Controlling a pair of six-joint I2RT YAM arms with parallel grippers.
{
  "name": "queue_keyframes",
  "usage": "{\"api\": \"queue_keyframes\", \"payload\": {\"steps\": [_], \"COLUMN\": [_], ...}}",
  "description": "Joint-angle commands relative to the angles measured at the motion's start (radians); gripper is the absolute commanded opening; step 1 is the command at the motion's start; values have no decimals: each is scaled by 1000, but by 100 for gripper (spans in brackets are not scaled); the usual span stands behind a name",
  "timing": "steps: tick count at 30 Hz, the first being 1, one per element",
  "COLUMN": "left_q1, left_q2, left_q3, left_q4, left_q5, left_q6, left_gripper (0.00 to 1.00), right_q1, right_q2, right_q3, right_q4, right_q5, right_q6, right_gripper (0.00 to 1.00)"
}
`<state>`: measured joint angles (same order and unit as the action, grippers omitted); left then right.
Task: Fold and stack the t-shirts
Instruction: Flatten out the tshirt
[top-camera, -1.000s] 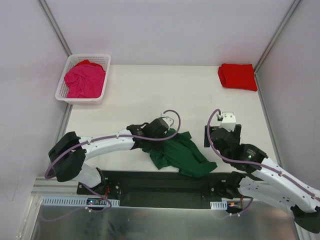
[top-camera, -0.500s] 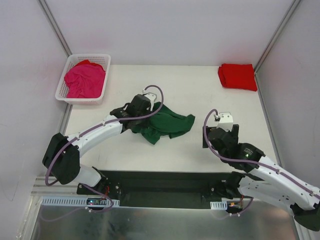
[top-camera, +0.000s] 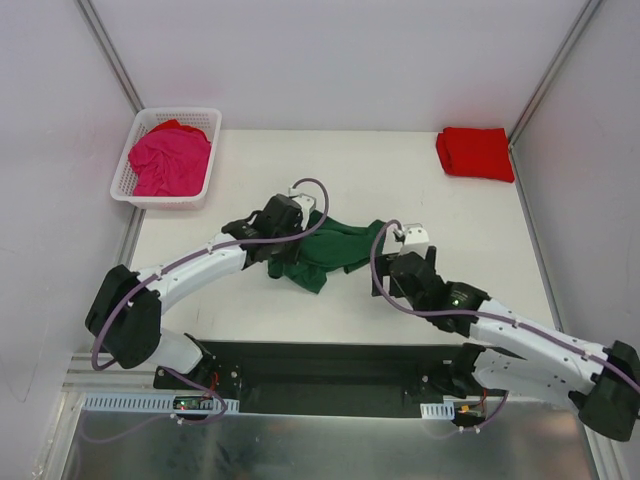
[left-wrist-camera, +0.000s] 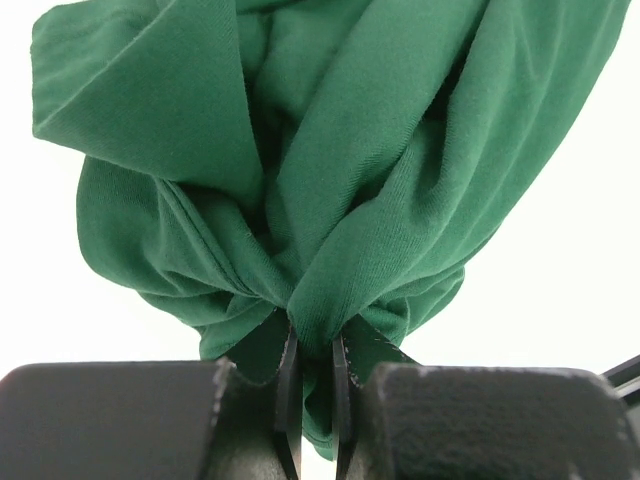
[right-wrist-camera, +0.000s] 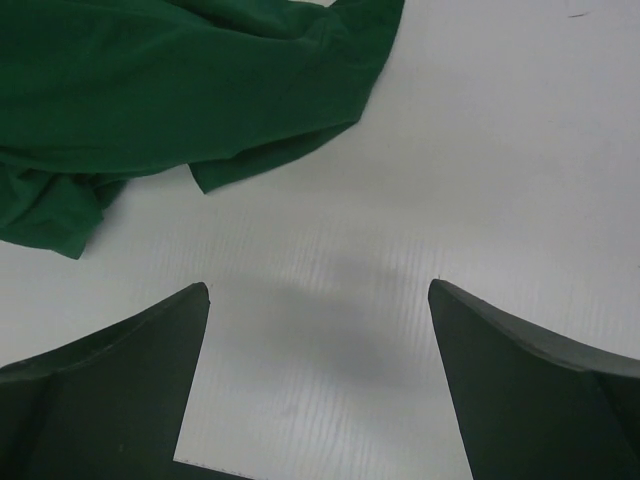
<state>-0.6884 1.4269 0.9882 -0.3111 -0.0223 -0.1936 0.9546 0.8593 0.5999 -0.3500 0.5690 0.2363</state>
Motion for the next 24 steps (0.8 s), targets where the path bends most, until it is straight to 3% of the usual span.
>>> {"api": "queue_keyframes", "payload": {"steps": [1,6,10,17,24], "left_q1": [-11,-11,-13,-13,-11], "left_q2": [-42,-78,-115,-172,-181], "left_q3": [-28,-59,-92,-134,-137], "left_q4": [20,20,18,15,15], "left_q5": [47,36,33,54,65], "left_q6": [-10,-10,-12,-32,-40], "left_gripper": [0,0,0,0,0], "right_q1": [6,4,-13,-187,-324], "right_q2": [139,338,395,374,351], "right_q3": [60,142,158,32,-9], "right_q4": [207,291,345,552,591], "right_q5": [-63,-113,-162,-402,-560], "right_q6": [-9,-28,-29,80,135], "right_gripper": [96,96,96,96,96]}}
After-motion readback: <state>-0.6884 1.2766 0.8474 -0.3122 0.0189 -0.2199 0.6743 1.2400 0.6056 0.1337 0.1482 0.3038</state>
